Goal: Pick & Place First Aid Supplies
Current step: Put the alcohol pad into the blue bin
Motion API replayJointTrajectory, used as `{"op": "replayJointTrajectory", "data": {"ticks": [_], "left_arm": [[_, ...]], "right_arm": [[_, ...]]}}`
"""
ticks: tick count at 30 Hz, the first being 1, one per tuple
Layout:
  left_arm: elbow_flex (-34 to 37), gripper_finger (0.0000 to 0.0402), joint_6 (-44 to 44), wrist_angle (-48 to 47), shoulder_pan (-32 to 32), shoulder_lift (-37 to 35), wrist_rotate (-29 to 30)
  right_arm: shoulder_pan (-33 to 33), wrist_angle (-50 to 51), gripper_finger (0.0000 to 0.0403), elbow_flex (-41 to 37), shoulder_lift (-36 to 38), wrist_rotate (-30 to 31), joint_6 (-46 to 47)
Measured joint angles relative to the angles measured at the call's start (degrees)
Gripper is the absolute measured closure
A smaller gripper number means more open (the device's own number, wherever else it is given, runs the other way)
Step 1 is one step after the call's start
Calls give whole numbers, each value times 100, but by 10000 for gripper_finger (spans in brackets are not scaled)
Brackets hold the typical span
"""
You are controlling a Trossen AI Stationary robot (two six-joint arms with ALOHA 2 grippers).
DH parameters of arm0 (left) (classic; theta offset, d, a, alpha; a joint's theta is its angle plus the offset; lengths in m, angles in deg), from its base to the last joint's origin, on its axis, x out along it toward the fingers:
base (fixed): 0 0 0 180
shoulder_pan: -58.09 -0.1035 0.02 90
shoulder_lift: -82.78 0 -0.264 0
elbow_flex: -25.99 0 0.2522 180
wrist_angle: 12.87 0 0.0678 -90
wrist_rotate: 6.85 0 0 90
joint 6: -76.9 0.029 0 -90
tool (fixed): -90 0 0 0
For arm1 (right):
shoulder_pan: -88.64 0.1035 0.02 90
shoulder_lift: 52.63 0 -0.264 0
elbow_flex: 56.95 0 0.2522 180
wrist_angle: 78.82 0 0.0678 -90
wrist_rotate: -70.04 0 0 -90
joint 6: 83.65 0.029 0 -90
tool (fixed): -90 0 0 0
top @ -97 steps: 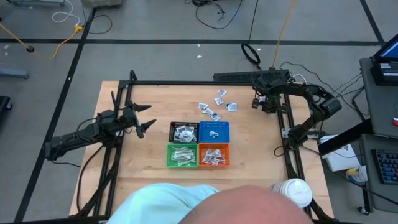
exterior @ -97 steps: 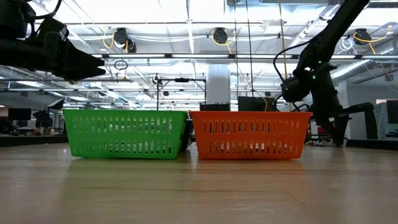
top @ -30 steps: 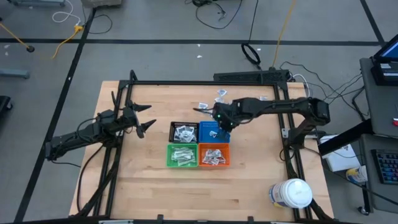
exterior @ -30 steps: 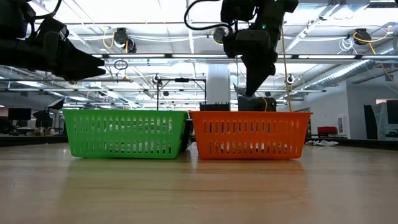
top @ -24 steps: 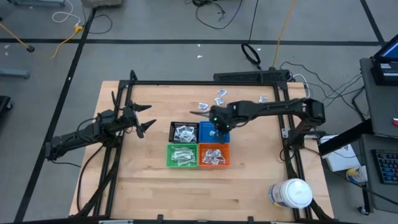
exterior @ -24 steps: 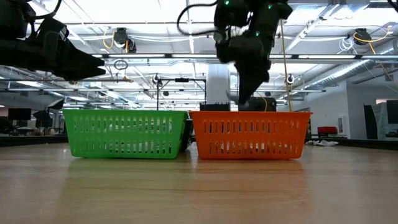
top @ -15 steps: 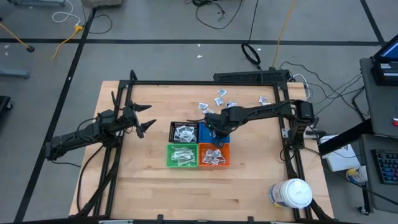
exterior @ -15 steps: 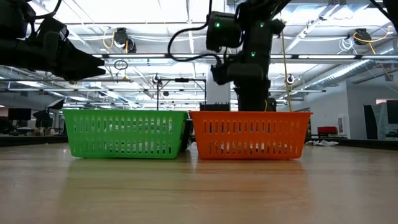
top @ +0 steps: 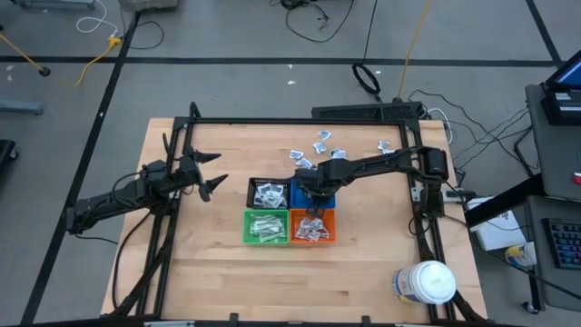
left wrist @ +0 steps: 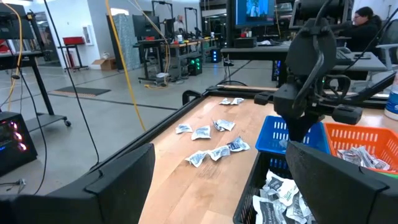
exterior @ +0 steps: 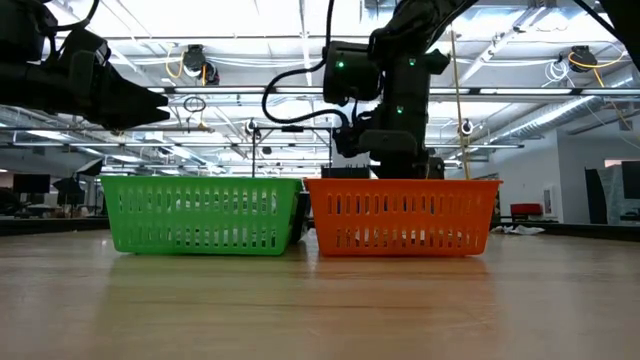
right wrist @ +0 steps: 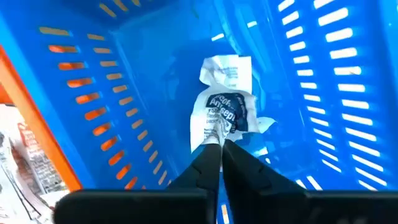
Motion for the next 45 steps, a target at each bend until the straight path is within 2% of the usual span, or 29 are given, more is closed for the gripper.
{"op": "replayJointTrajectory", "data": {"ticks": [3,11,15,24,32,38,45], "left_arm": [[0,36,0,0,0,0,0],[0,36,0,0,1,0,0],[0,36,0,0,0,0,0],[0,36,0,0,2,0,-1],[0,36,0,0,0,1,0],[0,36,0,0,0,0,0],[0,36,0,0,2,2,0]], "right_arm": [[-2,-4,364,0,-6,-5,1],[-40,-137,244,0,242,11,4],[-129,-101,213,0,547,-4,2],[-362,336,216,0,1270,-22,-131],[-575,701,218,-9,1628,-36,-431],[-1231,816,224,-15,1646,-13,-363],[-2263,958,227,-17,1668,12,174]]}}
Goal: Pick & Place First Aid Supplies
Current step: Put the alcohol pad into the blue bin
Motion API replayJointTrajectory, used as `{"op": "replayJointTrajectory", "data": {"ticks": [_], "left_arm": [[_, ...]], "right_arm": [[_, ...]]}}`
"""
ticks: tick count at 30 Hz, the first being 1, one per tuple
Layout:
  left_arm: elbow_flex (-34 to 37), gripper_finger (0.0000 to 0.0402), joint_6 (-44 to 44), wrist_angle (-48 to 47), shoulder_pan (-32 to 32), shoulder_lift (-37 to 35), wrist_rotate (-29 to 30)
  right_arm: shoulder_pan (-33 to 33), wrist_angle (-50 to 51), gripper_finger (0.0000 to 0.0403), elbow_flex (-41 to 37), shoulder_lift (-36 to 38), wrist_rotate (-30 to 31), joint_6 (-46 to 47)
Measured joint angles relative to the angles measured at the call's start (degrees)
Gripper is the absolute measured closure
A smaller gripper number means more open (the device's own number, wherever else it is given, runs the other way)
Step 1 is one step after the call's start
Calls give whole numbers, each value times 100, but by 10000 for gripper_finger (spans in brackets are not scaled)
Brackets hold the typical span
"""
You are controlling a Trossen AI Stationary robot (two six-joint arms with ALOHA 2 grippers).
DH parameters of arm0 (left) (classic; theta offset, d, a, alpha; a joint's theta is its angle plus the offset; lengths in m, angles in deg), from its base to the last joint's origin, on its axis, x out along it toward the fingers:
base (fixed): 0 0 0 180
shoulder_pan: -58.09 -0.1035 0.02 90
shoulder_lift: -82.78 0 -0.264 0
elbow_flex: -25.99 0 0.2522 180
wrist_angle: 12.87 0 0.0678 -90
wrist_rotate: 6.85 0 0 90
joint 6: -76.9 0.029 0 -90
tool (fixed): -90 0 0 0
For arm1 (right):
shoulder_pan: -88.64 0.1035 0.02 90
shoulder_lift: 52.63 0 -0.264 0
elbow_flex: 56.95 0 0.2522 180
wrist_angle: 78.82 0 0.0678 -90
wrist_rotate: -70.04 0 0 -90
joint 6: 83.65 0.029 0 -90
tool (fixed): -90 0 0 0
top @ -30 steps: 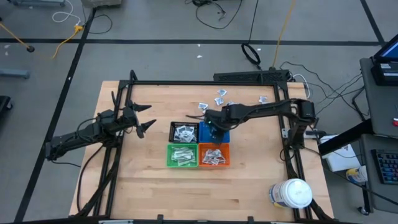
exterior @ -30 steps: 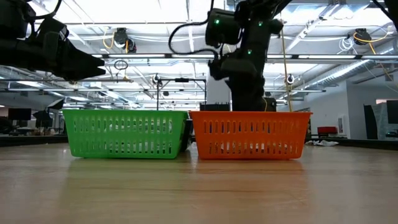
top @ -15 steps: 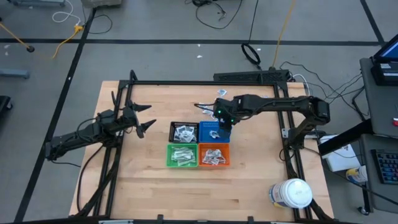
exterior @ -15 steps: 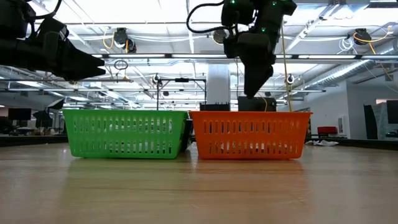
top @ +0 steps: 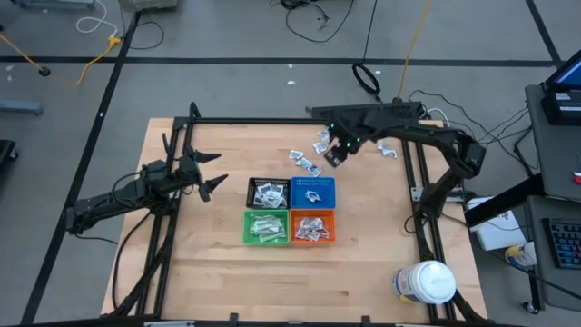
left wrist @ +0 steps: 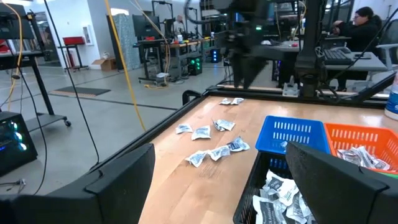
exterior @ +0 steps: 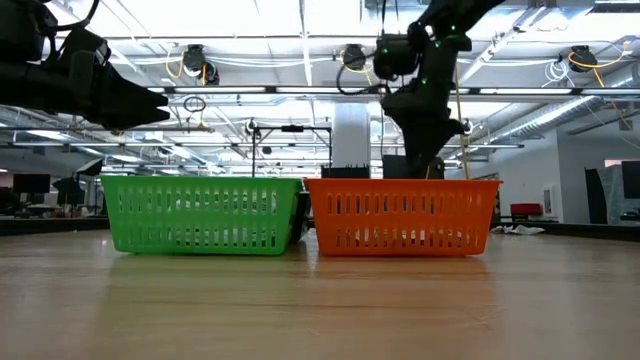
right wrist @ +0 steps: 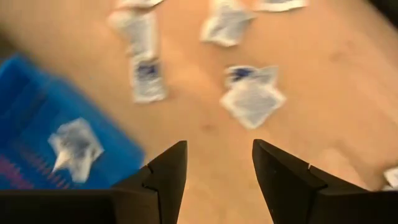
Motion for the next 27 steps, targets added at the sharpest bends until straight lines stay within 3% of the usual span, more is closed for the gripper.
{"op": "replayJointTrajectory", "data": {"ticks": [17,27], "left_arm": [[0,36,2,0,0,-1,-1],[1,36,0,0,-2,-1,0]], "right_arm": [[-2035,618,231,-9,14,586,1420],[-2637,609,232,-832,720,584,2220]]}}
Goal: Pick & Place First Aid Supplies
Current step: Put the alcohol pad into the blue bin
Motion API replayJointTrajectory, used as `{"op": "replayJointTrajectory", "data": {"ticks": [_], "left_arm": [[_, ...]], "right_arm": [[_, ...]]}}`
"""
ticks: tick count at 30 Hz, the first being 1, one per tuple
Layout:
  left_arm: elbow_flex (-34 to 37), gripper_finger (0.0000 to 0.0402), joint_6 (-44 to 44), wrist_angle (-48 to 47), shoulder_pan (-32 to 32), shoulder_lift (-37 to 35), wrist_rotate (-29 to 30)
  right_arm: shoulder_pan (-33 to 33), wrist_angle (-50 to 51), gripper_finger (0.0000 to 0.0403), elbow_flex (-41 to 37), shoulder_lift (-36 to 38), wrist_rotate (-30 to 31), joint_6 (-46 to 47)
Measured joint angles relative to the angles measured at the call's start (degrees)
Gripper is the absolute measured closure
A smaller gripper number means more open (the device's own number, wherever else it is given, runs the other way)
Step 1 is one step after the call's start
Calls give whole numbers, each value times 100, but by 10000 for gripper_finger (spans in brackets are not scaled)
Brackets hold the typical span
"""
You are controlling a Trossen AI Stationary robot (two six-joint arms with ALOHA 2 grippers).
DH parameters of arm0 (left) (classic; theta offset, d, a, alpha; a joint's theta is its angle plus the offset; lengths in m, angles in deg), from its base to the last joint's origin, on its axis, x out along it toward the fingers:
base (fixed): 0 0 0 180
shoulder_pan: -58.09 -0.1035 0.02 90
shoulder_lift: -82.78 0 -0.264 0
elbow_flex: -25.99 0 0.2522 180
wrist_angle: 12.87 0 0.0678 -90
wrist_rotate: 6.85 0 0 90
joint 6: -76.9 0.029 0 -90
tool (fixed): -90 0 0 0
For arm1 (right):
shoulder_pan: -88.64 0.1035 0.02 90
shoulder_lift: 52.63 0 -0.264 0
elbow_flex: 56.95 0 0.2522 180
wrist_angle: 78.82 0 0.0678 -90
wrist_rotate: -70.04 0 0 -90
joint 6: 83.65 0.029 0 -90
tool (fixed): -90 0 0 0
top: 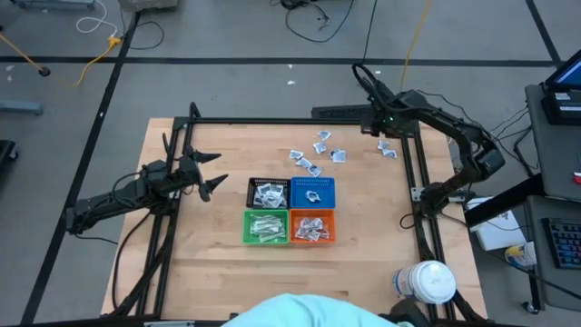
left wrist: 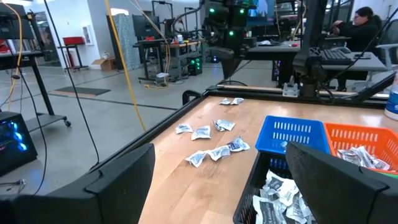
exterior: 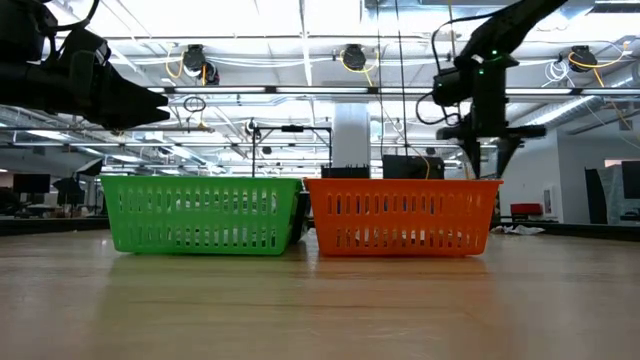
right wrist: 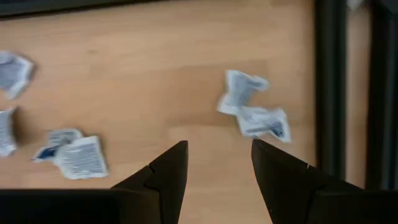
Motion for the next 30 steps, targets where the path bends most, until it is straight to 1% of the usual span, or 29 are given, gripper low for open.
{"op": "replayJointTrajectory", "data": {"ticks": [5,9,11,14,17,22,25,30], "left_arm": [[1,36,0,0,2,1,0],[-1,36,0,0,2,0,0],[0,36,0,0,1,-1,0],[1,36,0,0,0,0,0],[0,36,1,0,1,0,0],[-1,36,0,1,0,-1,0],[1,36,0,0,2,-1,0],[-1,36,0,-1,2,0,0]], "right_arm": [[-179,-39,232,-473,333,64,311],[-217,-314,232,-695,362,464,374],[-200,-528,232,-810,296,603,376],[-126,-1007,232,-1020,169,625,406],[-17,-1501,232,-1255,22,641,627],[60,-2104,232,-1615,-180,980,844],[60,-2238,232,-1751,-263,1187,911],[54,-2334,232,-1952,-460,1179,949]]}}
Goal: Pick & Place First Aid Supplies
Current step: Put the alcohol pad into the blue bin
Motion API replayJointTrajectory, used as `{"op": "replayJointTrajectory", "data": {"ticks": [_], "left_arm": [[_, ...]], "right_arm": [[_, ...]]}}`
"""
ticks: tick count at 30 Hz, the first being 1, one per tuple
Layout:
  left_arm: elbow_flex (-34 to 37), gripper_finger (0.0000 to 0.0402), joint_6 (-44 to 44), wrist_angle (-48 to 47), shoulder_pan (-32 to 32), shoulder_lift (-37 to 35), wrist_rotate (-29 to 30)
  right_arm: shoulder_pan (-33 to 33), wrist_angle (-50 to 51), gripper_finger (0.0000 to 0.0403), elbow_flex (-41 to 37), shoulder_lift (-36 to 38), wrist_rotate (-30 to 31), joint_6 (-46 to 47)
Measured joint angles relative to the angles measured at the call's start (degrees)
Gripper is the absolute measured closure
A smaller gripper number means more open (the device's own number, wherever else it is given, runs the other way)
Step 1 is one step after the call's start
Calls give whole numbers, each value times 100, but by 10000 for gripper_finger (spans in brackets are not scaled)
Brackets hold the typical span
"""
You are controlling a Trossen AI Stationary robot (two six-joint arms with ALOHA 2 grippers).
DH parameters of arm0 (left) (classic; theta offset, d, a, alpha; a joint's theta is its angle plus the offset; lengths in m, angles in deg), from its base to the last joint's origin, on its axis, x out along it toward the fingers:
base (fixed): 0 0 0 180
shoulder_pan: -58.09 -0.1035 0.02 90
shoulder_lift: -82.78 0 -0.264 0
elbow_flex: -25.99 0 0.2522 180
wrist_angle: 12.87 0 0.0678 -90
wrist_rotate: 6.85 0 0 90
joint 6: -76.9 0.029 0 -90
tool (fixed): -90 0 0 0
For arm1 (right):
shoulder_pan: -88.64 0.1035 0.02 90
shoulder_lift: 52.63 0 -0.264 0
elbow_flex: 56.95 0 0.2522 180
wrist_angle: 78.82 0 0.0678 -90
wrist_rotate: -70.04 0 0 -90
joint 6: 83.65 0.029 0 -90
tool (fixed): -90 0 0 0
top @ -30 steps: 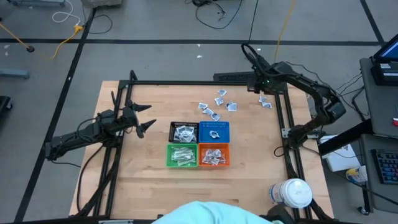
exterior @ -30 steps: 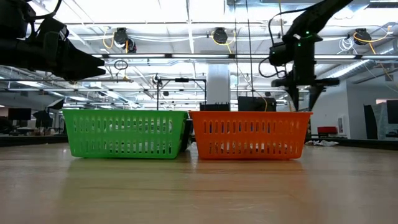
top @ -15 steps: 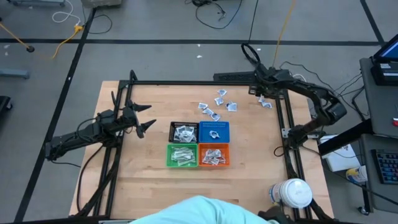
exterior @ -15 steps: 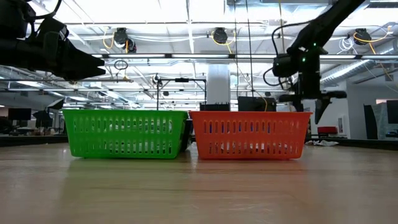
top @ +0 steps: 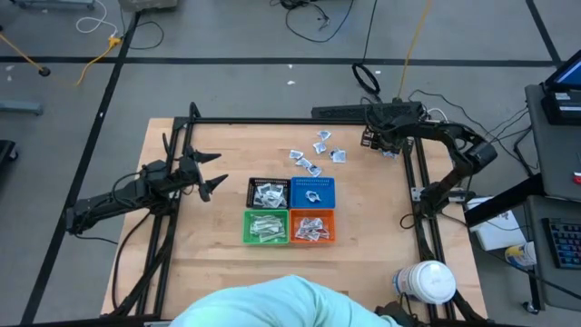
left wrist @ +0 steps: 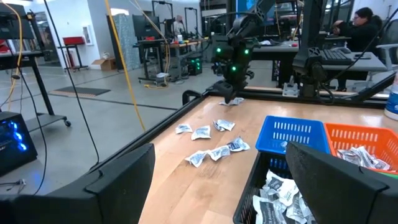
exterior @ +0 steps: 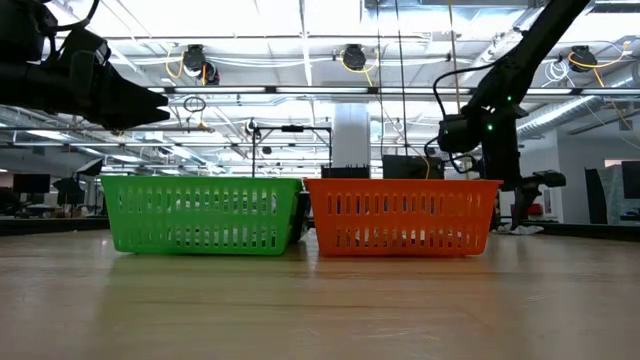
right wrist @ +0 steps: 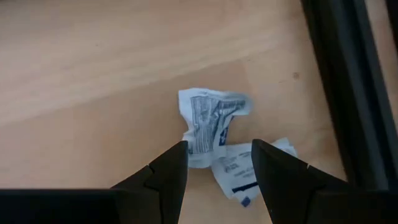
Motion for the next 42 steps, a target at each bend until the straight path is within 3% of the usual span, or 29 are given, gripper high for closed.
{"op": "replayJointTrajectory", "data": {"ticks": [7,22,42], "left_arm": [[0,36,0,1,-1,-1,0],[0,36,0,1,0,-2,0],[0,37,0,1,-2,-2,0]], "right_arm": [[-47,-238,247,-25,-162,-143,-158],[-85,-358,395,-25,-160,-143,-495],[-68,262,398,427,883,-124,-1022]]}}
